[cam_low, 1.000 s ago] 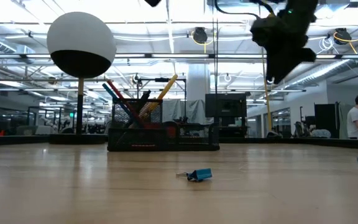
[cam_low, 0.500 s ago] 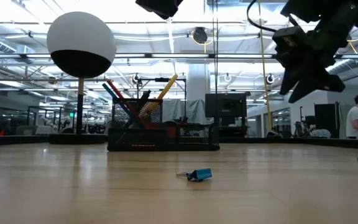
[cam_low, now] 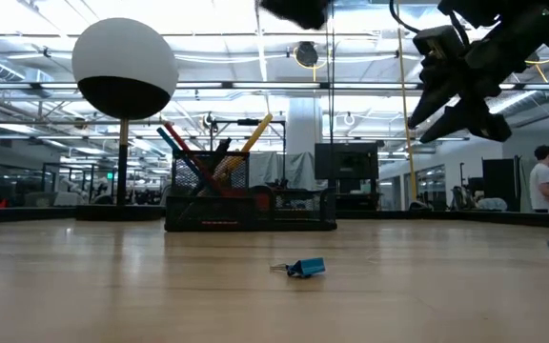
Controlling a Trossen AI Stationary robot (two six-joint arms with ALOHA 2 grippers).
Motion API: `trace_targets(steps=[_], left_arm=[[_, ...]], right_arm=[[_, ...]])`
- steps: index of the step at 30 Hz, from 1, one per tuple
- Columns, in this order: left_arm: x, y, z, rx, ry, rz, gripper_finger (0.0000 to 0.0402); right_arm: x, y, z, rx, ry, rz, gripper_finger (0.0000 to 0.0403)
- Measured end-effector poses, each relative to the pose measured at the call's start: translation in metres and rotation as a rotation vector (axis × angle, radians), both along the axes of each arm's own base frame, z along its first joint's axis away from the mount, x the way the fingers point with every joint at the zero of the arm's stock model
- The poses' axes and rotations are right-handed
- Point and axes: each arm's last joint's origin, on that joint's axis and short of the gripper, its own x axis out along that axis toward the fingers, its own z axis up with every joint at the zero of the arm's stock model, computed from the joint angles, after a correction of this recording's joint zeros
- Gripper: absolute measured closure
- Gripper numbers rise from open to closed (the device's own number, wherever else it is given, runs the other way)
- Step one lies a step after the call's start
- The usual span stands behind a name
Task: Pick and place office supplies into organizer
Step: Put the blue clip into the black organizer
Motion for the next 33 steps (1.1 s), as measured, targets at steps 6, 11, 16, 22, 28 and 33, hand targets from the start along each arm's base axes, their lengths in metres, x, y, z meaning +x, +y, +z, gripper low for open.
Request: trace_targets(steps=[6, 11, 16, 22, 28, 33], left_arm=[[0.014, -0.006, -0.013, 0.033, 0.049, -0.025, 0.0241], [0.014, -0.012, -0.026, 0.082, 0.086, -0.015, 0.0241], [0.015, -0.024, -0.033, 0.096, 0.08, -0.028, 0.0241], [0.014, -0.032, -0.044, 0.144, 0.087, -0.025, 0.0241], [0.021, -0.033, -0.056, 0.146, 0.082, -0.027, 0.0241], [0.025, -0.033, -0.065, 0.138, 0.088, -0.027, 0.0241]], right_arm=[[0.001, 0.0, 0.002, -0.002, -0.02, 0.0, 0.0273], [0.001, 0.0, 0.002, -0.004, -0.026, 0.002, 0.0273], [0.001, 0.0, 0.002, -0.008, -0.025, 0.004, 0.0273], [0.001, 0.0, 0.002, -0.011, -0.024, 0.006, 0.0273], [0.002, 0.0, 0.002, -0.011, -0.027, 0.007, 0.0273], [0.002, 0.0, 0.003, -0.011, -0.031, 0.008, 0.0273]])
